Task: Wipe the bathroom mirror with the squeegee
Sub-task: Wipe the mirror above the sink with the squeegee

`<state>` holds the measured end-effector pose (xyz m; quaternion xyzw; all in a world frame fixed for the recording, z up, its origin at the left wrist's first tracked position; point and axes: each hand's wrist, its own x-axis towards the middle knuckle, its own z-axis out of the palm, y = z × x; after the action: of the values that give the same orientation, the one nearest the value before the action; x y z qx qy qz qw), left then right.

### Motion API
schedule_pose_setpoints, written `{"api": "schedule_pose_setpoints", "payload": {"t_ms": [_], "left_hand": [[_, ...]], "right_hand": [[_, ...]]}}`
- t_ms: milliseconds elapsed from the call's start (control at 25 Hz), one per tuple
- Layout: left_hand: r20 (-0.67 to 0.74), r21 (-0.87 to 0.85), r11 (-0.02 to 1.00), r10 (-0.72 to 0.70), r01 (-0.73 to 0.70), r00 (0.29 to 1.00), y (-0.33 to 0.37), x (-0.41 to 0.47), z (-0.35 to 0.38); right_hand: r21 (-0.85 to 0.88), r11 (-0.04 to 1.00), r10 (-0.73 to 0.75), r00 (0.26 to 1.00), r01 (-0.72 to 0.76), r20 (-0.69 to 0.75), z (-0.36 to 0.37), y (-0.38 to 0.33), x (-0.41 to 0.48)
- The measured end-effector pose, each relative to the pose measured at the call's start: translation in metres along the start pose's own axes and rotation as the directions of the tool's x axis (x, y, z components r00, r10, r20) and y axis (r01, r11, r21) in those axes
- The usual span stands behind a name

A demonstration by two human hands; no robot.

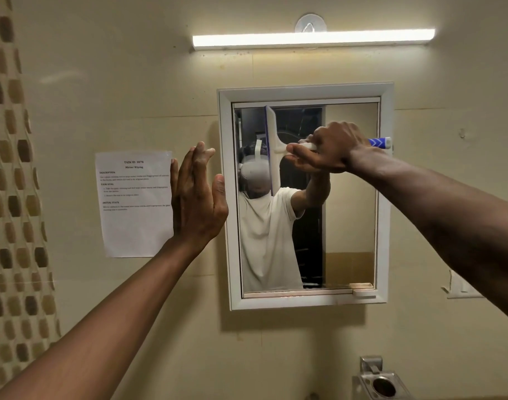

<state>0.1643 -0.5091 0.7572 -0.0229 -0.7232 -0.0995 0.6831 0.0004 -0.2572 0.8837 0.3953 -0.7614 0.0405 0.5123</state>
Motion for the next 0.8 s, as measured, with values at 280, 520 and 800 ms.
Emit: {"api": "schedule_pose_setpoints", "payload": {"t_ms": [280, 520, 800], "left_hand": [[0.005, -0.012, 1.0, 0.025, -0.025, 1.0, 0.015, 0.001, -0.001], [0.025, -0.01, 1.0, 0.02, -0.02, 0.999, 0.022, 0.005, -0.005], [0.052, -0.051, 0.997, 0.06, -0.057, 0.997, 0.043, 0.002, 0.011]], "right_hand": [[0.003, 0.998, 0.065, 0.998, -0.066, 0.011, -0.002, 0.026, -0.027], [-0.003, 0.98, 0.2, 0.98, -0.2, 0.016, -0.004, 0.046, -0.057], [0.051, 0.919, 0.394, 0.918, -0.392, -0.047, -0.003, 0.066, -0.092]]}}
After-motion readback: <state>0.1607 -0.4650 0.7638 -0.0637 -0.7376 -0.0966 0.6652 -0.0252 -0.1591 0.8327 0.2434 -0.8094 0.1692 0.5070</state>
